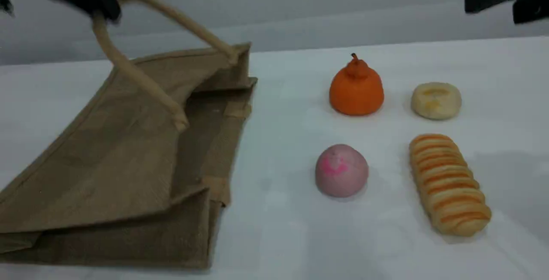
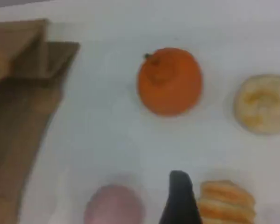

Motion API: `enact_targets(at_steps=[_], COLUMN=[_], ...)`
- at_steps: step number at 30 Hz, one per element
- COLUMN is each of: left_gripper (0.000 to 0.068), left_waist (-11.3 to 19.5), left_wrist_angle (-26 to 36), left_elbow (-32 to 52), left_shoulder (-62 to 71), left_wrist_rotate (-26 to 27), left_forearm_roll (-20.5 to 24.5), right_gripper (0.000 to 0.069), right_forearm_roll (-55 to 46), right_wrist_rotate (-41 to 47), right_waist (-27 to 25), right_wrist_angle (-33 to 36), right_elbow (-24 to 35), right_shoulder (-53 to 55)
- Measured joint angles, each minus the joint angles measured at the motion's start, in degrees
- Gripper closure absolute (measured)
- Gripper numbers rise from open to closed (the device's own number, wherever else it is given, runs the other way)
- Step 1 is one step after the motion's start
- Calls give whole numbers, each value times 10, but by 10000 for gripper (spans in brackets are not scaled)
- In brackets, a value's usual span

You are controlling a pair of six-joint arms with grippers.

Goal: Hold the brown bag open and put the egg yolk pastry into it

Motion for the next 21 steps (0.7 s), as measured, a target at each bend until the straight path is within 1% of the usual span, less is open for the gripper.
enact_targets(at_steps=[3,6,11,15,18,21], left_gripper=[598,598,598,598,598,598], left_waist=[0,0,0,0,0,0], left_wrist_angle=[40,80,138,180,195,197], left_elbow=[-14,-20,-22,-37,-61,-89], left_shoulder=[-43,-71,-92,-95,-95,-95], left_wrist_rotate=[26,49,97,140,141,141], left_forearm_roll=[-16,-30,-66,-101,-109,-110], right_gripper=[235,235,235,235,235,235], right_forearm_roll=[38,76,130,142,142,141], right_wrist_rotate=[-33,-78,-144,-168,-168,-168], right_waist=[0,0,0,0,0,0], right_wrist_angle=[-34,-53,-54,-61,-60,-60], right_elbow=[0,-10,-51,-94,-127,-162], right_shoulder=[33,67,122,168,203,244])
